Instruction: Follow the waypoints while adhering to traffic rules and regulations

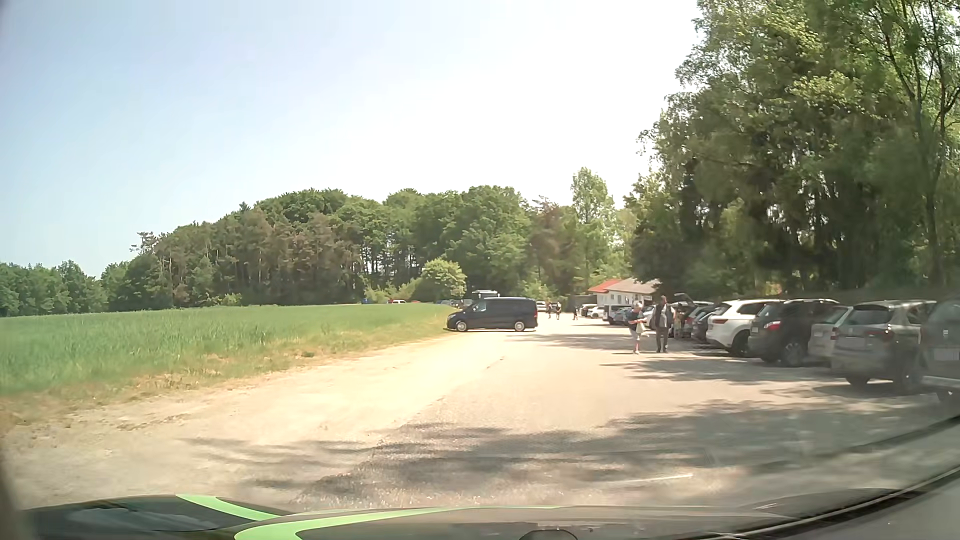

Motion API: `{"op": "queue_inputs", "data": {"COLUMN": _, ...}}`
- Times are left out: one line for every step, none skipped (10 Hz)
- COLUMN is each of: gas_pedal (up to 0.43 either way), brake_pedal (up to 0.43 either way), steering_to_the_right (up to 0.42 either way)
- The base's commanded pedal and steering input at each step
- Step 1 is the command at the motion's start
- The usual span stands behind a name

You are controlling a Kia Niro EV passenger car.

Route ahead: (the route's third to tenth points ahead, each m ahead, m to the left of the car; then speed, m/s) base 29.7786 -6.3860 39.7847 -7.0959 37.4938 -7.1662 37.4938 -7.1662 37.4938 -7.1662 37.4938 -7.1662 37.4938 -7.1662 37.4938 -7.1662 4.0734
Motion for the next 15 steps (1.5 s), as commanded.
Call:
{"op": "queue_inputs", "data": {"gas_pedal": 0.000, "brake_pedal": 0.159, "steering_to_the_right": 0.002}}
{"op": "queue_inputs", "data": {"gas_pedal": 0.000, "brake_pedal": 0.152, "steering_to_the_right": 0.007}}
{"op": "queue_inputs", "data": {"gas_pedal": 0.000, "brake_pedal": 0.146, "steering_to_the_right": 0.014}}
{"op": "queue_inputs", "data": {"gas_pedal": 0.000, "brake_pedal": 0.140, "steering_to_the_right": 0.017}}
{"op": "queue_inputs", "data": {"gas_pedal": 0.000, "brake_pedal": 0.098, "steering_to_the_right": 0.019}}
{"op": "queue_inputs", "data": {"gas_pedal": 0.000, "brake_pedal": 0.043, "steering_to_the_right": 0.022}}
{"op": "queue_inputs", "data": {"gas_pedal": 0.000, "brake_pedal": 0.012, "steering_to_the_right": 0.027}}
{"op": "queue_inputs", "data": {"gas_pedal": 0.000, "brake_pedal": 0.000, "steering_to_the_right": 0.028}}
{"op": "queue_inputs", "data": {"gas_pedal": 0.000, "brake_pedal": 0.000, "steering_to_the_right": 0.030}}
{"op": "queue_inputs", "data": {"gas_pedal": 0.000, "brake_pedal": 0.000, "steering_to_the_right": 0.032}}
{"op": "queue_inputs", "data": {"gas_pedal": 0.000, "brake_pedal": 0.000, "steering_to_the_right": 0.037}}
{"op": "queue_inputs", "data": {"gas_pedal": 0.000, "brake_pedal": 0.000, "steering_to_the_right": 0.039}}
{"op": "queue_inputs", "data": {"gas_pedal": 0.000, "brake_pedal": 0.000, "steering_to_the_right": 0.040}}
{"op": "queue_inputs", "data": {"gas_pedal": 0.000, "brake_pedal": 0.000, "steering_to_the_right": 0.044}}
{"op": "queue_inputs", "data": {"gas_pedal": 0.000, "brake_pedal": 0.000, "steering_to_the_right": 0.048}}
